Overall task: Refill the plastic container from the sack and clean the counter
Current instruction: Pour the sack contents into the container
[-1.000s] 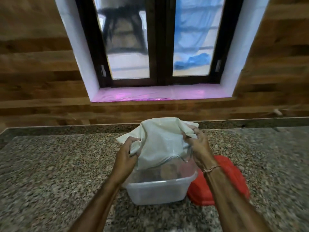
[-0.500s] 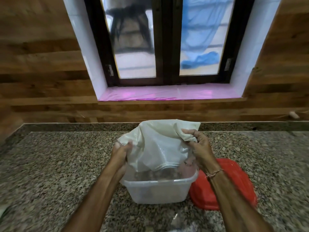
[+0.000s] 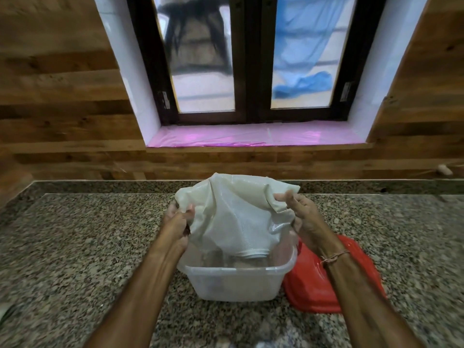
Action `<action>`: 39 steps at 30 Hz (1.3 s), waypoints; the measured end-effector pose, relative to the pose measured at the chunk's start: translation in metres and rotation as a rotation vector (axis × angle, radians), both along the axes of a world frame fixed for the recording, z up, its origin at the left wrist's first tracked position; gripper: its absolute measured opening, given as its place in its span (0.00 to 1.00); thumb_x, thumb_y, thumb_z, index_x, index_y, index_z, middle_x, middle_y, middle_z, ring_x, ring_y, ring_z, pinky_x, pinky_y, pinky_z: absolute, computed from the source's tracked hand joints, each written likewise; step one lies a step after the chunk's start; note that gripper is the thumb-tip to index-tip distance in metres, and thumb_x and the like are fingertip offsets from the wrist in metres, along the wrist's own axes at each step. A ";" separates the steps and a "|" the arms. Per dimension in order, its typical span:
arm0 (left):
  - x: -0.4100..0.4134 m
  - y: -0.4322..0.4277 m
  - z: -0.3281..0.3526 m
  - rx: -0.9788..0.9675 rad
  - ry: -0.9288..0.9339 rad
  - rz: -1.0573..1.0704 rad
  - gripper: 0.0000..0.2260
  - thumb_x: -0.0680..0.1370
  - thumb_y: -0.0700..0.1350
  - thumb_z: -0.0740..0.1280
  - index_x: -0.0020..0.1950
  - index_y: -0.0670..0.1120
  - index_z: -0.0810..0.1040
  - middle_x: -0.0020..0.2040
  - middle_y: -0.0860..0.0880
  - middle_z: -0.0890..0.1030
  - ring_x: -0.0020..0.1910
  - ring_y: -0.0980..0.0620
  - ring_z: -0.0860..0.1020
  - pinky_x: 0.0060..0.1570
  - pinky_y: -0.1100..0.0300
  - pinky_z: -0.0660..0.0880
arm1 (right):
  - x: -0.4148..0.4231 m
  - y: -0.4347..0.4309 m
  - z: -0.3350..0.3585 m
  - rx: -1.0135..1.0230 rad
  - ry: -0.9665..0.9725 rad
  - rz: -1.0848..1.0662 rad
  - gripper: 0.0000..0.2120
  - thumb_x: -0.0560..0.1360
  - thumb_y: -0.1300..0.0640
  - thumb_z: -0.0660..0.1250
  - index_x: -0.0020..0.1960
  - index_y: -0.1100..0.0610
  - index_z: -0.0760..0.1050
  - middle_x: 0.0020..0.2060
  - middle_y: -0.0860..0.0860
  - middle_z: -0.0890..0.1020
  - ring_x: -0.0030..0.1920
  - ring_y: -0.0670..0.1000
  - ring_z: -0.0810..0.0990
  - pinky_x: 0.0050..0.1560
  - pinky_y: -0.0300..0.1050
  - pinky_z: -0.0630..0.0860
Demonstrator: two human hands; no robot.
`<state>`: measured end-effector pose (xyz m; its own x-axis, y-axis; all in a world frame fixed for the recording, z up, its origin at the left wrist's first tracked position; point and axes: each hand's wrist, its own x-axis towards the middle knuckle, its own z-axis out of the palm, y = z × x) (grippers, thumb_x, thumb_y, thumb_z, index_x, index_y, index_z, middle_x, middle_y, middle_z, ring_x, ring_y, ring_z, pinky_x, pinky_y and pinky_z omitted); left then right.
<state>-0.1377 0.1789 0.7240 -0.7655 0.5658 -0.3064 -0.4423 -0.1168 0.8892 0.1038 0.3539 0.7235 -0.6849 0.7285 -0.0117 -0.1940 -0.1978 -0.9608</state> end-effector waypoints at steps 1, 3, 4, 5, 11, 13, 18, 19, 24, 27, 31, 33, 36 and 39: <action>0.000 -0.001 -0.002 0.000 0.030 0.005 0.13 0.82 0.33 0.65 0.59 0.50 0.78 0.60 0.41 0.84 0.54 0.41 0.83 0.46 0.43 0.84 | -0.002 -0.001 0.003 0.018 -0.032 -0.006 0.31 0.75 0.40 0.64 0.62 0.65 0.80 0.56 0.61 0.86 0.57 0.60 0.85 0.50 0.47 0.84; 0.001 -0.004 -0.001 0.016 0.093 0.009 0.15 0.82 0.32 0.65 0.63 0.49 0.77 0.58 0.43 0.84 0.52 0.44 0.83 0.40 0.50 0.83 | -0.004 -0.002 0.007 0.029 -0.064 -0.013 0.36 0.75 0.36 0.60 0.62 0.67 0.81 0.56 0.61 0.86 0.57 0.58 0.86 0.50 0.46 0.84; 0.003 -0.006 0.001 0.034 0.125 0.006 0.17 0.81 0.31 0.65 0.65 0.48 0.76 0.57 0.44 0.84 0.51 0.46 0.83 0.38 0.53 0.83 | -0.006 -0.003 0.009 0.016 -0.056 -0.020 0.37 0.75 0.35 0.60 0.60 0.68 0.81 0.56 0.61 0.87 0.58 0.58 0.86 0.50 0.45 0.83; 0.004 -0.006 0.002 0.051 0.154 0.000 0.18 0.81 0.30 0.64 0.66 0.48 0.76 0.56 0.46 0.84 0.50 0.48 0.83 0.38 0.55 0.82 | -0.007 -0.004 0.009 0.005 -0.037 -0.022 0.36 0.75 0.36 0.60 0.58 0.69 0.81 0.54 0.61 0.87 0.57 0.57 0.86 0.49 0.44 0.83; 0.004 -0.008 -0.001 0.126 0.190 -0.020 0.29 0.75 0.19 0.60 0.61 0.51 0.76 0.48 0.50 0.81 0.41 0.57 0.79 0.38 0.64 0.80 | -0.010 -0.003 0.007 -0.009 -0.005 -0.011 0.26 0.84 0.46 0.57 0.55 0.67 0.83 0.52 0.56 0.88 0.52 0.50 0.87 0.44 0.38 0.82; 0.005 -0.011 -0.003 0.140 0.172 -0.023 0.30 0.72 0.17 0.59 0.61 0.49 0.75 0.48 0.48 0.80 0.40 0.55 0.77 0.36 0.66 0.79 | -0.011 -0.003 0.006 0.035 -0.037 0.007 0.28 0.85 0.46 0.55 0.61 0.68 0.82 0.59 0.58 0.86 0.60 0.53 0.84 0.51 0.40 0.82; 0.007 -0.018 -0.001 0.202 0.136 -0.057 0.21 0.73 0.23 0.65 0.54 0.48 0.77 0.47 0.48 0.83 0.44 0.50 0.81 0.41 0.55 0.80 | -0.017 -0.008 0.004 0.076 0.009 0.043 0.28 0.81 0.43 0.58 0.60 0.65 0.83 0.62 0.58 0.84 0.66 0.54 0.81 0.61 0.44 0.79; 0.007 -0.018 0.000 0.232 0.116 -0.072 0.16 0.75 0.30 0.70 0.56 0.48 0.77 0.49 0.48 0.85 0.45 0.50 0.83 0.45 0.52 0.80 | -0.018 -0.010 0.006 0.065 0.022 0.044 0.27 0.81 0.43 0.58 0.60 0.64 0.83 0.61 0.58 0.85 0.64 0.54 0.83 0.57 0.42 0.81; 0.011 -0.016 0.002 0.266 0.085 -0.051 0.13 0.75 0.49 0.72 0.57 0.48 0.76 0.49 0.50 0.87 0.46 0.53 0.85 0.47 0.51 0.82 | -0.016 -0.008 0.001 0.103 0.006 0.021 0.22 0.81 0.47 0.63 0.62 0.63 0.83 0.61 0.57 0.85 0.64 0.59 0.82 0.56 0.47 0.82; 0.012 -0.017 -0.001 0.240 0.119 -0.045 0.09 0.78 0.47 0.71 0.55 0.49 0.75 0.46 0.53 0.87 0.45 0.54 0.85 0.44 0.51 0.83 | -0.011 -0.010 0.002 0.211 -0.092 0.088 0.25 0.75 0.41 0.72 0.65 0.57 0.82 0.64 0.51 0.83 0.66 0.52 0.81 0.62 0.49 0.80; 0.020 -0.017 0.002 0.231 0.165 -0.064 0.08 0.76 0.44 0.71 0.50 0.50 0.74 0.41 0.56 0.86 0.41 0.56 0.85 0.38 0.55 0.84 | -0.020 -0.028 0.006 0.420 -0.407 0.127 0.43 0.61 0.36 0.81 0.70 0.47 0.68 0.67 0.50 0.66 0.63 0.49 0.76 0.63 0.42 0.78; 0.023 -0.018 0.001 0.228 0.179 -0.075 0.06 0.79 0.40 0.69 0.50 0.50 0.73 0.41 0.55 0.86 0.41 0.56 0.85 0.39 0.54 0.84 | -0.031 -0.039 -0.001 0.573 -0.550 0.000 0.48 0.59 0.39 0.84 0.71 0.48 0.62 0.64 0.47 0.60 0.65 0.48 0.67 0.68 0.43 0.69; 0.026 -0.022 0.000 0.212 0.217 -0.104 0.05 0.82 0.40 0.67 0.51 0.50 0.75 0.45 0.51 0.86 0.44 0.52 0.85 0.40 0.52 0.85 | -0.044 -0.050 -0.012 0.715 -0.646 -0.176 0.51 0.56 0.37 0.84 0.69 0.50 0.61 0.60 0.46 0.58 0.64 0.47 0.60 0.68 0.42 0.63; 0.028 -0.029 0.001 0.205 0.284 -0.153 0.03 0.80 0.45 0.69 0.48 0.52 0.76 0.50 0.46 0.84 0.48 0.45 0.85 0.41 0.47 0.85 | -0.044 -0.042 -0.017 0.515 -0.503 -0.160 0.43 0.59 0.41 0.85 0.67 0.51 0.68 0.64 0.46 0.64 0.63 0.46 0.68 0.66 0.43 0.71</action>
